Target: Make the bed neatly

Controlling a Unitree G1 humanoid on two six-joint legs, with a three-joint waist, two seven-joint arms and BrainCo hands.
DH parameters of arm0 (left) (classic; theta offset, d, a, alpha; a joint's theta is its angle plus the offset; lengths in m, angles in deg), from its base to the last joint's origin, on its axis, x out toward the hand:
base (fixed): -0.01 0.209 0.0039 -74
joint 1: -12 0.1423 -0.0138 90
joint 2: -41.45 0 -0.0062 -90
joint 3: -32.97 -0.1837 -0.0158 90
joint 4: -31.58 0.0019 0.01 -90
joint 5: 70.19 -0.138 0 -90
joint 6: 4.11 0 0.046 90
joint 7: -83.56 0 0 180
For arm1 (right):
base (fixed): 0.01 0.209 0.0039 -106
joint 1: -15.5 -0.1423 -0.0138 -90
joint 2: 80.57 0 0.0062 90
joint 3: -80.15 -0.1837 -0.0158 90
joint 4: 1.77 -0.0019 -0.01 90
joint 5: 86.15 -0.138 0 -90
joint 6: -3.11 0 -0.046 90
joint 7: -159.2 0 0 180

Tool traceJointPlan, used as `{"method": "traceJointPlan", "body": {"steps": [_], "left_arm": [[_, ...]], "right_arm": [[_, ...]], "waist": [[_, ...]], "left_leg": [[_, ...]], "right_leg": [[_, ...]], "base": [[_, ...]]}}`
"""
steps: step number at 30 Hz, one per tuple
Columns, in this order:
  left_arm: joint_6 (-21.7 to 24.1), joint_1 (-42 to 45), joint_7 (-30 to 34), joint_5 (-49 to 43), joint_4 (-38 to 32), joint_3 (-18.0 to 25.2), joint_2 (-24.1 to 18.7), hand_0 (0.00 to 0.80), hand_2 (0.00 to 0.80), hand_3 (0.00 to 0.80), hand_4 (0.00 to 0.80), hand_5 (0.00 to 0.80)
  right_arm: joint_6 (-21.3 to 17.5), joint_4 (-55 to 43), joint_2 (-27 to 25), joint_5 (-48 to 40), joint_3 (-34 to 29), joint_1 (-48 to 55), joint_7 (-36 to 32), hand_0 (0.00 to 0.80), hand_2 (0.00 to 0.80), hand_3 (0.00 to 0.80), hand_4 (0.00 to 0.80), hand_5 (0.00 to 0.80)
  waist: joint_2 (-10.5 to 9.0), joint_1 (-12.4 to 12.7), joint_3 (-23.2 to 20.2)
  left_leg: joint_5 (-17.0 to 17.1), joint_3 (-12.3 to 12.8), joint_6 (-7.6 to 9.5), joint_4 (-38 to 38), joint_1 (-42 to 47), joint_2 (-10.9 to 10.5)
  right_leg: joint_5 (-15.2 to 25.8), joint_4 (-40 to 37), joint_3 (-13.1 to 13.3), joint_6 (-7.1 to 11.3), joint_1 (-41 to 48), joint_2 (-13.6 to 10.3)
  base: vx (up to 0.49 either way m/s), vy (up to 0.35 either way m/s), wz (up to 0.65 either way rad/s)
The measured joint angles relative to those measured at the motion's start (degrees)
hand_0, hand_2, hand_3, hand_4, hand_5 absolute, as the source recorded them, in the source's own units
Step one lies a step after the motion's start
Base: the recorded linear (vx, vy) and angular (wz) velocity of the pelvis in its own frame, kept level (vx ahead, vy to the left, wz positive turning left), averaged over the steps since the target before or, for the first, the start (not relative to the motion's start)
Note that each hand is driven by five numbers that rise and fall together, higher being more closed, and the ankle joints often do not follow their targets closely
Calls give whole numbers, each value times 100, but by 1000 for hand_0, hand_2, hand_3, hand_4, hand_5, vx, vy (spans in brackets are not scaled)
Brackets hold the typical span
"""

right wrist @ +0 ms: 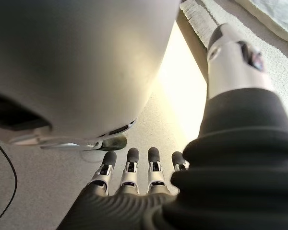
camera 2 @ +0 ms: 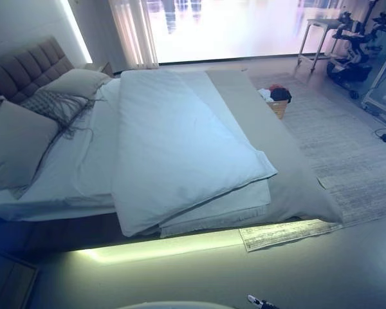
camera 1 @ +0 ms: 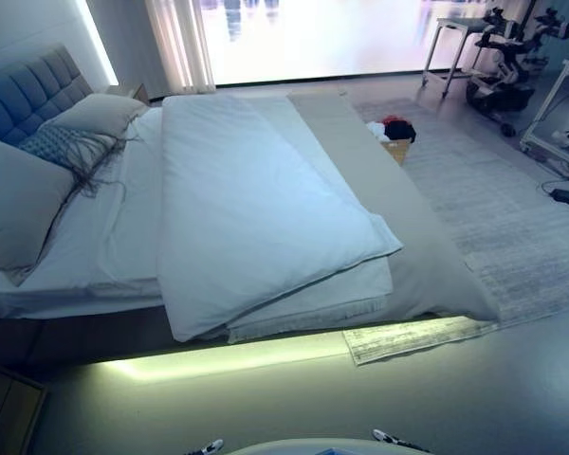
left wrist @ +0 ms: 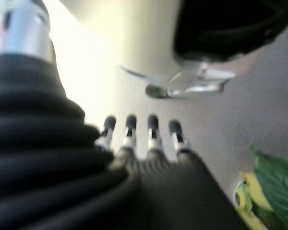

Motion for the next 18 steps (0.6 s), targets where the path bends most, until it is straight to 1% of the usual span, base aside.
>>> {"method": "traceJointPlan", "body": {"steps": [6, 8, 12, 18], "left_arm": [[19, -2, 64, 121, 0, -23, 0, 0, 0, 0, 0, 0], [18, 1, 129, 190, 2, -128, -8, 0, 0, 0, 0, 0], [25, 8, 131, 213, 5, -125, -16, 0, 0, 0, 0, 0], [28, 13, 101, 213, 18, -123, -48, 0, 0, 0, 0, 0]], "right_arm": [[-66, -19, -2, -66, 7, -11, 231, 0, 0, 0, 0, 0], [-137, -19, -1, -100, 2, -12, 284, 0, 0, 0, 0, 0], [-406, -18, 11, -181, 1, 4, 411, 0, 0, 0, 0, 0], [-589, -17, 60, -180, 1, 1, 628, 0, 0, 0, 0, 0]], "waist": [[0, -1, -31], [-10, 1, -37], [-28, -1, -48], [-98, -1, -102]], "left_leg": [[0, 5, 0, -19, 34, 2], [0, 12, 0, -20, 40, 2], [-1, 16, -2, -22, 68, 3], [-2, 19, -3, -23, 79, 7]], "right_leg": [[-9, 1, 5, 4, 9, 3], [-8, 3, 10, 5, 12, 2], [-6, 4, 12, 7, 34, 3], [-7, 4, 15, 6, 46, 6]], "base": [[0, 0, 0], [0, 0, 0], [16, -8, 0], [37, -19, 0]]}}
